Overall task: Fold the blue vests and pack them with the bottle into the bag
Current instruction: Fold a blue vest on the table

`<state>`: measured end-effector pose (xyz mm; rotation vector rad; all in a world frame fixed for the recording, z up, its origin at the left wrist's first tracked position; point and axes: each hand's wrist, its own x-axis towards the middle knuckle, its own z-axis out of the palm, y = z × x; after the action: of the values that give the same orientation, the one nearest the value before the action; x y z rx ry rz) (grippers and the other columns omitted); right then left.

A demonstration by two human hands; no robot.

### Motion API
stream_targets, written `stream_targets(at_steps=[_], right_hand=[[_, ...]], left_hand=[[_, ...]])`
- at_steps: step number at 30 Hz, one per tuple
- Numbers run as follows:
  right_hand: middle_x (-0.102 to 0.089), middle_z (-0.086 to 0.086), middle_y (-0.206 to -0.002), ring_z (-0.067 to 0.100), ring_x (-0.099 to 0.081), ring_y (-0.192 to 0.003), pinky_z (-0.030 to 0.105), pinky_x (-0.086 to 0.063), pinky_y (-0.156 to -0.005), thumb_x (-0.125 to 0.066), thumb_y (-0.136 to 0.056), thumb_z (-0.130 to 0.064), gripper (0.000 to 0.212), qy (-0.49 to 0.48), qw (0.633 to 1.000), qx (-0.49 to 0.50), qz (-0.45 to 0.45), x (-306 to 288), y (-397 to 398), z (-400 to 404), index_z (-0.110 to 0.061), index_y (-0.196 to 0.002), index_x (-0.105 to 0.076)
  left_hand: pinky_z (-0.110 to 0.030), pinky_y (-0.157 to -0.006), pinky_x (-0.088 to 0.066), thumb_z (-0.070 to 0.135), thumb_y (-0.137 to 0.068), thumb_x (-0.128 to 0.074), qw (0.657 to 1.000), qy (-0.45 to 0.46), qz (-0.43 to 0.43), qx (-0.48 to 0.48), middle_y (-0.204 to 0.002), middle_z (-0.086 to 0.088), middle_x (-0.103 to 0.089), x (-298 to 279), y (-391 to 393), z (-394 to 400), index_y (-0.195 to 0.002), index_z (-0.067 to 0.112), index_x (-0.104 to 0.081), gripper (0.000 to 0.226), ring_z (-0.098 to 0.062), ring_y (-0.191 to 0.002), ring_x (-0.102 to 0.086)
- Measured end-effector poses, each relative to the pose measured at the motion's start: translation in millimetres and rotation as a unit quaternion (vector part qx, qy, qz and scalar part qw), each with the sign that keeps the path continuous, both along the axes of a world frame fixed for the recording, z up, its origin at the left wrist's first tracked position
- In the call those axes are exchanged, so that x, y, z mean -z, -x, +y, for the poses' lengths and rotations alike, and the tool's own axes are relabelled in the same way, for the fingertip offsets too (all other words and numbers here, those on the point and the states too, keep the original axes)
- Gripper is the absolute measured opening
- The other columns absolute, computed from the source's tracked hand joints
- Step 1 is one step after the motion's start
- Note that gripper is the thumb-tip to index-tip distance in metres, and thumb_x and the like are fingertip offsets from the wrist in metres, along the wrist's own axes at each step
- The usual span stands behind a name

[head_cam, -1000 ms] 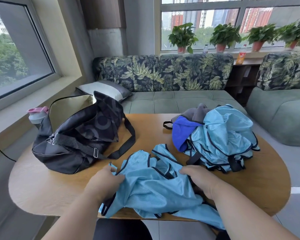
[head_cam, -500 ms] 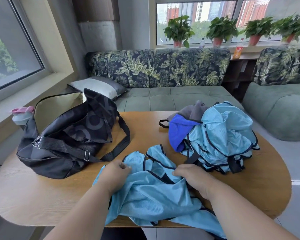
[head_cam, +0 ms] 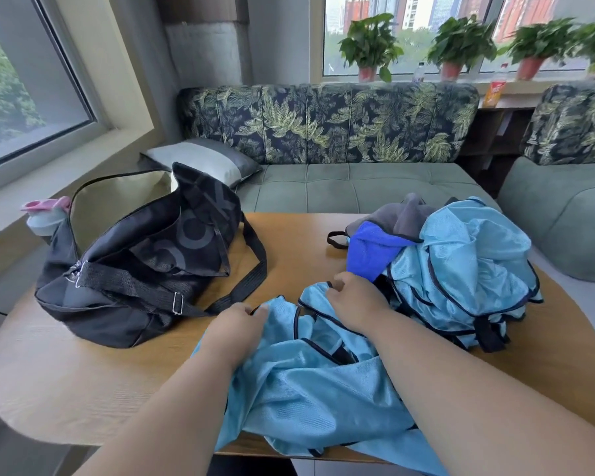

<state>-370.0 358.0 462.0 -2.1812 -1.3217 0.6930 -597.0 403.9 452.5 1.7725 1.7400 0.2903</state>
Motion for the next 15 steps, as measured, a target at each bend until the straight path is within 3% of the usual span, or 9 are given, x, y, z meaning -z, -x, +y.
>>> stream_targets(at_steps=[4, 7, 10, 12, 15], right_hand=[[-0.069, 0.000, -0.100, 0.024, -0.066, -0.093, 0.040, -0.057, -0.086, -0.058, -0.099, -0.050, 0.034, 0.063, 0.997, -0.034, -0.013, 18, -3, 21, -0.018, -0.109, -0.062], [-0.063, -0.001, -0.081, 0.021, -0.059, -0.076, 0.039, -0.054, -0.074, -0.067, -0.096, -0.036, 0.029, 0.026, 0.999, -0.028, 0.016, 29, -4, 22, -0.008, -0.092, -0.062], [-0.046, -0.004, -0.066, 0.014, -0.043, -0.064, 0.033, -0.039, -0.062, -0.071, -0.092, -0.024, 0.028, -0.055, 0.990, 0.006, 0.132, 23, 2, 6, -0.005, -0.080, -0.056], [-0.039, -0.004, -0.067, 0.012, -0.035, -0.061, 0.031, -0.033, -0.061, -0.068, -0.093, -0.021, 0.028, -0.100, 0.976, 0.009, 0.193, 15, 7, -8, -0.003, -0.081, -0.050], [-0.043, -0.003, -0.071, 0.012, -0.039, -0.064, 0.033, -0.035, -0.065, -0.064, -0.095, -0.022, 0.021, -0.136, 0.955, 0.021, 0.262, -6, 13, -27, -0.005, -0.088, -0.054]], left_hand=[[-0.038, -0.078, -0.054, 0.057, -0.095, -0.061, 0.999, 0.010, -0.036, 0.002, -0.087, -0.004, -0.075, 6, -2, 9, -0.096, 0.014, -0.070, 0.044, -0.024, -0.084, -0.069], [-0.035, -0.067, -0.050, 0.038, -0.092, -0.075, 0.968, 0.057, -0.239, -0.049, -0.071, -0.006, -0.066, 8, 5, 10, -0.075, 0.012, -0.062, 0.035, -0.021, -0.064, -0.058], [-0.033, -0.069, -0.051, 0.023, -0.095, -0.075, 0.902, 0.120, -0.409, -0.058, -0.077, -0.008, -0.069, -2, 17, 7, -0.074, 0.017, -0.065, 0.024, -0.023, -0.069, -0.064], [-0.045, -0.086, -0.054, 0.023, -0.087, -0.076, 0.863, 0.153, -0.480, -0.036, -0.095, -0.019, -0.072, -10, 29, 7, -0.089, 0.011, -0.072, 0.013, -0.031, -0.087, -0.069], [-0.058, -0.105, -0.047, 0.017, -0.080, -0.065, 0.810, 0.187, -0.556, -0.005, -0.117, -0.030, -0.064, -25, 43, 5, -0.128, -0.009, -0.059, 0.055, -0.041, -0.106, -0.061]])
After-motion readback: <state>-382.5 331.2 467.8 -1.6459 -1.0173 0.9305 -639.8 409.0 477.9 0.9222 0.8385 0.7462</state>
